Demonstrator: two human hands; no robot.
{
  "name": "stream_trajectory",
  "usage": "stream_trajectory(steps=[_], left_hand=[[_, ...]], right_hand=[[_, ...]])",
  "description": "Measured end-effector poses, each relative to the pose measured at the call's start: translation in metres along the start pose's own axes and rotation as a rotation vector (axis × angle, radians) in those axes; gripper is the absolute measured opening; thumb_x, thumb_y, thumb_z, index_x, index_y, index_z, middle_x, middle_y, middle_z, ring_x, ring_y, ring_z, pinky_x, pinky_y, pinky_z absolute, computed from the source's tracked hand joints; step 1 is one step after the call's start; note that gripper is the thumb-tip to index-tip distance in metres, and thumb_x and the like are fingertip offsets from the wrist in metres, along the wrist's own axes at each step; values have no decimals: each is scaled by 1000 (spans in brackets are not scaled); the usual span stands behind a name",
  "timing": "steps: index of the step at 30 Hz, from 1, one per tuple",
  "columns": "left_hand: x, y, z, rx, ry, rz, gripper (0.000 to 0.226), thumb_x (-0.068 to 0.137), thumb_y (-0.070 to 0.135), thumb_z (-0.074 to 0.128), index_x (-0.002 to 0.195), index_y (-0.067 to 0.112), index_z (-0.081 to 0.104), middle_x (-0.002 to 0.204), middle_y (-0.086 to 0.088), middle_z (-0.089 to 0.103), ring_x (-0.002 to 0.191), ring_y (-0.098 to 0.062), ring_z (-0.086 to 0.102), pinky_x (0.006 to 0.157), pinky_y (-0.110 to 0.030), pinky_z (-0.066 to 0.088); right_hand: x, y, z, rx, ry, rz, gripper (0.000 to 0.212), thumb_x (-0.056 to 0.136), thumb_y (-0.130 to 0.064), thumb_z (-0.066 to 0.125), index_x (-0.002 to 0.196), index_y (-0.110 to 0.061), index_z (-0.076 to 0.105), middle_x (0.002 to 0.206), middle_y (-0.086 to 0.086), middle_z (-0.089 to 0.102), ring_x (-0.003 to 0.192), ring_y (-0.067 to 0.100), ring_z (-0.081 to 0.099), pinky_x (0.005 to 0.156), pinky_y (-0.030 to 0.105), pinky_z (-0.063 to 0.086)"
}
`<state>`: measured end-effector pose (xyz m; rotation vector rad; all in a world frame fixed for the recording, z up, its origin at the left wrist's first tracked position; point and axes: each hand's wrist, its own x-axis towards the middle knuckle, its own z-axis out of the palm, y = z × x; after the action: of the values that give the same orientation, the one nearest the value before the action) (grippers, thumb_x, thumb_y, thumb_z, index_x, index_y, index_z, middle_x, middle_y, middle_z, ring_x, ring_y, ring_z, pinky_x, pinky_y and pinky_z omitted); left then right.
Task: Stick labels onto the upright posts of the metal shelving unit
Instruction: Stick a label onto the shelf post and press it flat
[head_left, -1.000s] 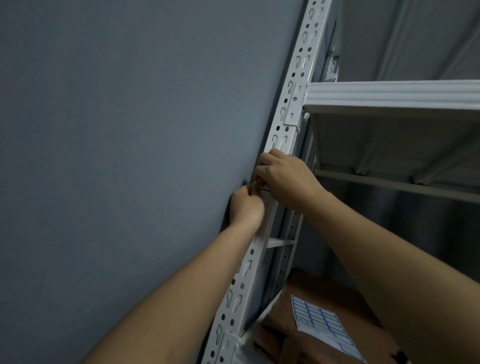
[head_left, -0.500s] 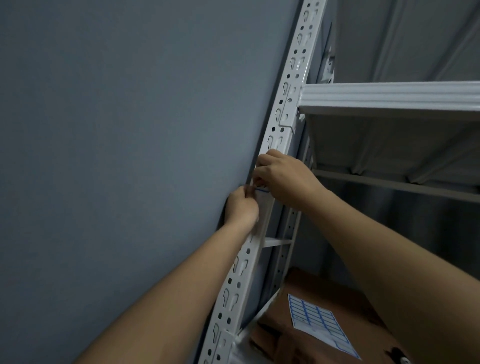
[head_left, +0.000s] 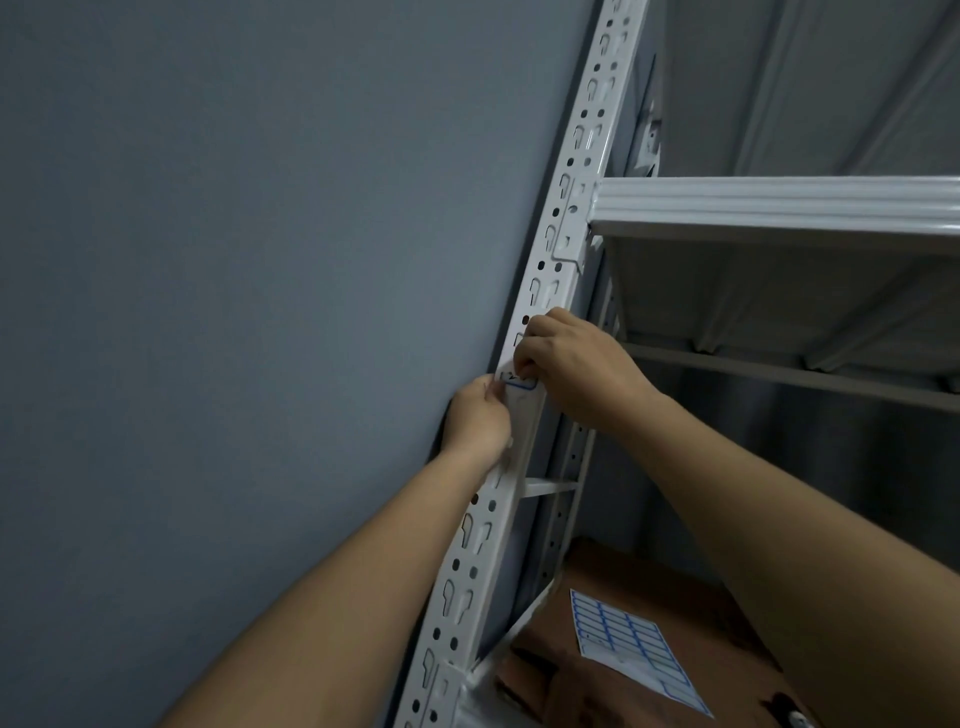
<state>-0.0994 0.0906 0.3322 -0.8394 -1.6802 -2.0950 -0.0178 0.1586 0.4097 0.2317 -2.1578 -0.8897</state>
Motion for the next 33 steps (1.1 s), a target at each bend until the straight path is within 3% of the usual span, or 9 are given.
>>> stream_trajectory(steps=[4, 11, 17, 21, 27, 33], left_hand=[[-1, 0, 0, 18, 8, 5, 34, 101, 16, 34, 68, 14, 44, 59, 0, 40, 53, -14, 38, 54, -26, 36], [1, -3, 1, 6, 14, 32, 29, 102, 17, 34, 94, 8, 60, 72, -2, 50, 66, -16, 42, 57, -25, 34], [0, -2, 1, 22, 41, 43, 25, 102, 17, 33, 98, 16, 59, 88, -6, 56, 65, -12, 46, 43, -8, 32], [-2, -2, 1, 17, 51, 57, 30, 102, 16, 34, 113, 10, 61, 90, -3, 56, 73, -14, 47, 49, -18, 33], [-4, -2, 2, 1, 60, 47, 30, 102, 16, 35, 117, 10, 60, 101, -1, 59, 88, -15, 51, 70, -19, 34], [-3, -3, 2, 11, 51, 39, 30, 102, 18, 34, 114, 11, 62, 99, -1, 60, 83, -15, 50, 70, -19, 34]], right_hand=[[-2, 2, 0, 19, -3, 19, 20, 92, -7, 53, 105, -16, 65, 109, 0, 55, 105, 18, 44, 77, 28, 39], [-8, 2, 1, 48, 13, 53, 20, 94, -9, 52, 106, -18, 65, 109, -2, 54, 106, 16, 42, 78, 28, 41], [-12, 4, 3, 72, 26, 80, 19, 95, -10, 52, 107, -18, 65, 110, -2, 55, 107, 16, 42, 77, 26, 40], [-16, 4, 2, 77, 22, 91, 19, 97, -12, 51, 111, -17, 63, 111, -2, 54, 105, 14, 40, 74, 24, 37], [-22, 7, 0, 96, 20, 103, 19, 98, -15, 50, 113, -16, 62, 114, -2, 54, 105, 14, 41, 79, 27, 42], [-26, 11, -2, 111, 26, 109, 19, 98, -17, 50, 111, -15, 63, 115, 0, 55, 106, 15, 41, 80, 30, 43]])
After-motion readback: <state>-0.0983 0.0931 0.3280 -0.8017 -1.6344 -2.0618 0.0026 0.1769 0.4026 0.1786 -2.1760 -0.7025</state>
